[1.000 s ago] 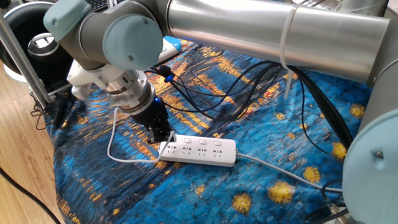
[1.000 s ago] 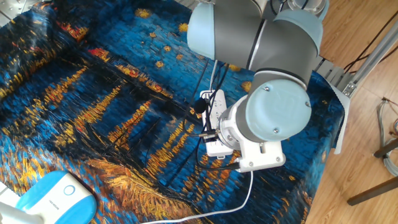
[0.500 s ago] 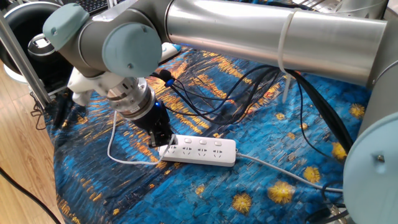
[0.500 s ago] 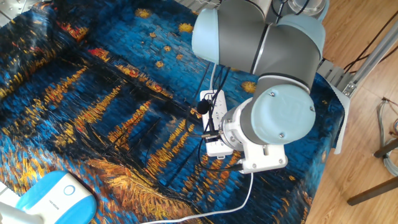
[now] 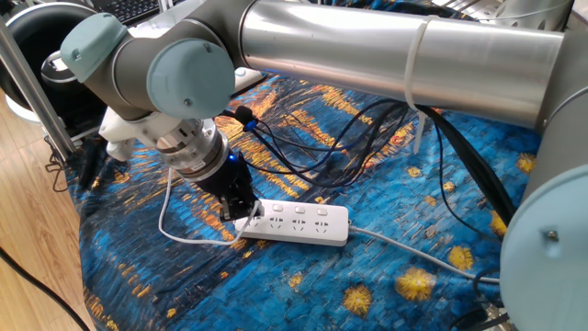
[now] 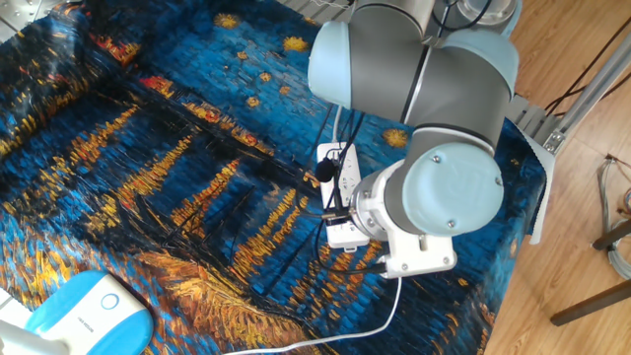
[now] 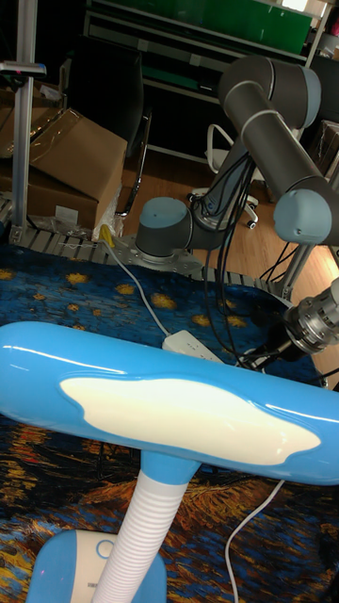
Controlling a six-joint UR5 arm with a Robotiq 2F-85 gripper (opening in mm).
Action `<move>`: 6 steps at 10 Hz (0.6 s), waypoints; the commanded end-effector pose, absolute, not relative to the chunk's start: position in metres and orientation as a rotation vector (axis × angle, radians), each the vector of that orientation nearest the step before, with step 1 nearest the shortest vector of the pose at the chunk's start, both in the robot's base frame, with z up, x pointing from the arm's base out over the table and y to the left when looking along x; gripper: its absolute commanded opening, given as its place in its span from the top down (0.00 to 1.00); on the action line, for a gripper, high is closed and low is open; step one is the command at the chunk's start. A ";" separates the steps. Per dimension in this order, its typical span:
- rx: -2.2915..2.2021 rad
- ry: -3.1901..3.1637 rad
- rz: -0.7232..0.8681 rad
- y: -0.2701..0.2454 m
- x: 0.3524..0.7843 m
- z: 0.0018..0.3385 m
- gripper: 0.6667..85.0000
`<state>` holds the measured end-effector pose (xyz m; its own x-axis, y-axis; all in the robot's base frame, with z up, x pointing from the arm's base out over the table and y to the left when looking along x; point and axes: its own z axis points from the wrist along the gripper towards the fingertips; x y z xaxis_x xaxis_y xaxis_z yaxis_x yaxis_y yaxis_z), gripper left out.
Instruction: Plug in the power cord of the desk lamp, turn on the socket, and light up the desk lamp
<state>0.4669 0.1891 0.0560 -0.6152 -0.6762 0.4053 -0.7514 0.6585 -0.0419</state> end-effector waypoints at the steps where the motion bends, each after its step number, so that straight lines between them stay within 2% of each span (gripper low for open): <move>1: 1.090 -2.523 0.277 0.196 0.467 0.059 0.99; 6: 1.073 -2.504 0.303 0.196 0.480 0.058 0.99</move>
<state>0.4751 0.1946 0.0603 -0.6275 -0.6491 0.4300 -0.7331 0.6787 -0.0452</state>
